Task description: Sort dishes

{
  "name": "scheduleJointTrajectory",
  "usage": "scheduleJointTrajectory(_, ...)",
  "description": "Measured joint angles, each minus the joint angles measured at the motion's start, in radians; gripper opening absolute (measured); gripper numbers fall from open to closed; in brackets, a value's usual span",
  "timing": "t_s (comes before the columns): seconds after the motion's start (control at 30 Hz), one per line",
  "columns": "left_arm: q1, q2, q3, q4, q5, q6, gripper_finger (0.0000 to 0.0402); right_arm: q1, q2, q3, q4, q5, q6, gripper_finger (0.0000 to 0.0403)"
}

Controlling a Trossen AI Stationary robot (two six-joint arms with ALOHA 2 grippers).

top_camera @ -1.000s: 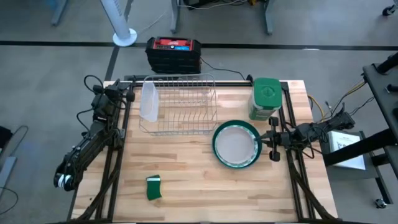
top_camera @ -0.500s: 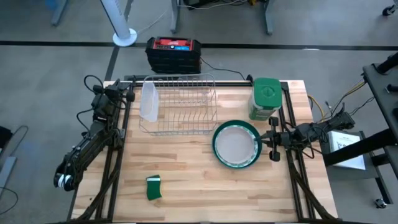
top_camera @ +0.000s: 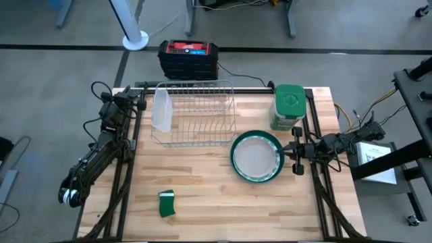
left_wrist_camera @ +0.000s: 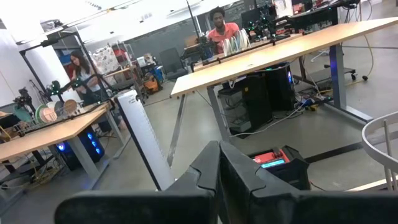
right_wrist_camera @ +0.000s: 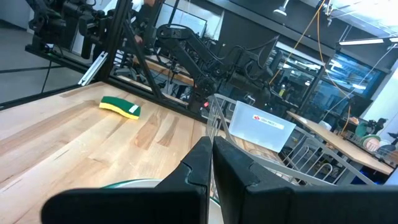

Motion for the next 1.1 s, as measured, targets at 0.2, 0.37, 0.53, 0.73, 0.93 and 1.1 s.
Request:
scheduleJointTrajectory(0.2,0.0,0.0,0.0,0.0,0.0,0.0,0.0,0.0,0.0,0.0,0.0,0.0,0.0,0.0009)
scheduleJointTrajectory(0.37,0.0,0.0,0.0,0.0,0.0,0.0,0.0,0.0,0.0,0.0,0.0,0.0,0.0,0.0009)
scheduleJointTrajectory(0.53,0.0,0.0,0.0,0.0,0.0,0.0,0.0,0.0,0.0,0.0,0.0,0.0,0.0,0.0009)
scheduleJointTrajectory(0.73,0.0,0.0,0.0,0.0,0.0,0.0,0.0,0.0,0.0,0.0,0.0,0.0,0.0,0.0009)
scheduleJointTrajectory(0.93,0.0,0.0,0.0,0.0,0.0,0.0,0.0,0.0,0.0,0.0,0.0,0.0,-0.071,0.0009)
scheduleJointTrajectory(1.1,0.0,0.0,0.0,0.0,0.0,0.0,0.0,0.0,0.0,0.0,0.0,0.0,-0.223,0.0009)
